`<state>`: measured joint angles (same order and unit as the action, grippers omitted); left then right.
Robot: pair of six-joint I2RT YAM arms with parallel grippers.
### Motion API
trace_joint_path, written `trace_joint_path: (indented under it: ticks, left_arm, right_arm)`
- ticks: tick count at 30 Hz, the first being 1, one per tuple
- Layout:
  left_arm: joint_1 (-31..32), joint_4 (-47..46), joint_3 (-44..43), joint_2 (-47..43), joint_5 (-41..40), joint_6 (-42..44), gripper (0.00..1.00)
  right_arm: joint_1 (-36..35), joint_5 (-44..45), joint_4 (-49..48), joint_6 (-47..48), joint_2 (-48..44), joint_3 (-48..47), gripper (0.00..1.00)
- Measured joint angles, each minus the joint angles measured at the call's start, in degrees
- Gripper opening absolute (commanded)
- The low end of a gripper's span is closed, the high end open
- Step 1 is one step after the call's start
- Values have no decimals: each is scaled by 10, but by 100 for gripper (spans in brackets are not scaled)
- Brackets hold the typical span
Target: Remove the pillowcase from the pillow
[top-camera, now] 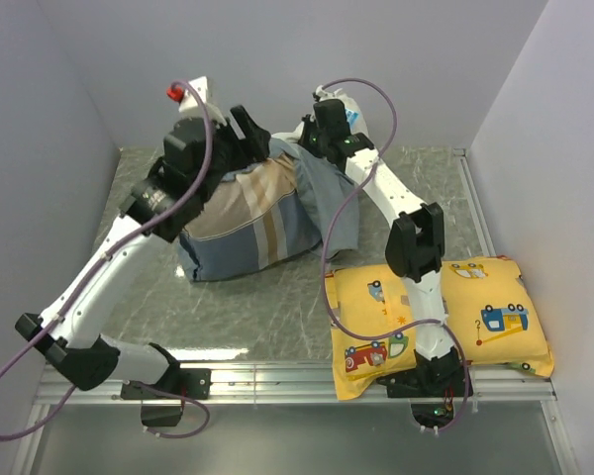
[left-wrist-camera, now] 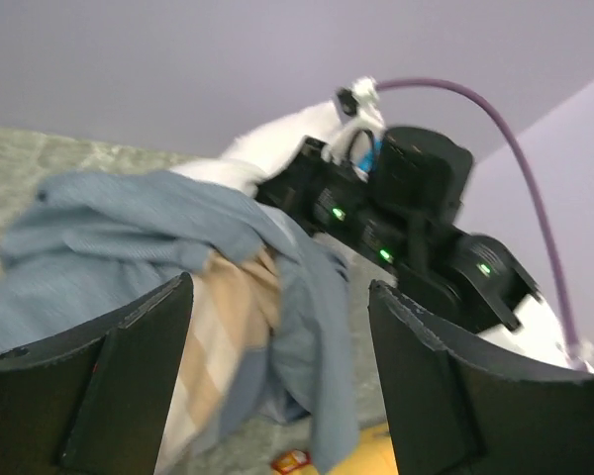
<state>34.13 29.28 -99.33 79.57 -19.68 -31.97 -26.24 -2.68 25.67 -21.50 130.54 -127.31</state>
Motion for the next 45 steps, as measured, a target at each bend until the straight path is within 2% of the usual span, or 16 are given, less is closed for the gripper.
trace_joint_path:
  ticks: [5,9,12,15,16,19,22,25,28,32,34,40,43,44,45]
  left_arm:
    - [67,-46,93,-5,-61,-62,78]
    - [100,-61,121,97,-117,-112,78]
    - [112,-48,112,170,-162,-150,74]
    - [116,-22,76,209,-208,-182,44]
    - [116,-9,64,214,-219,-188,25]
    - [114,17,42,213,-255,-209,0]
    - [100,18,55,196,-254,-214,1]
    - [55,9,97,155,-222,-213,1]
    - [-27,-3,135,97,-173,-209,0]
    - [-159,2,165,18,-146,-199,0]
    - [-201,2,178,-9,-123,-198,0]
    - [-216,16,208,-49,-78,-181,1]
    - [-220,5,217,-54,-57,-166,0]
    - [-221,3,217,-53,-50,-162,0]
    - [-222,2,218,-51,-45,-158,0]
  right_arm:
    - [0,5,-27,-8,-26,47,0]
    - [0,16,-35,-12,-61,91,0]
    - [0,22,-40,-12,-80,118,0]
    - [0,27,-52,-12,-91,141,0]
    - [0,29,-55,-12,-93,145,0]
    - [-1,38,-63,-11,-97,153,0]
    - [0,49,-70,-11,-109,170,0]
    - [2,45,-71,-13,-128,190,0]
    - [6,26,-74,-21,-151,213,0]
    - [21,26,-62,-31,-173,226,0]
    - [33,20,-53,-36,-174,222,0]
    - [38,-3,-19,-37,-156,186,0]
    - [42,-18,-12,-32,-144,169,23]
    - [43,-20,-12,-30,-144,169,40]
    - [44,-19,-16,-28,-146,171,47]
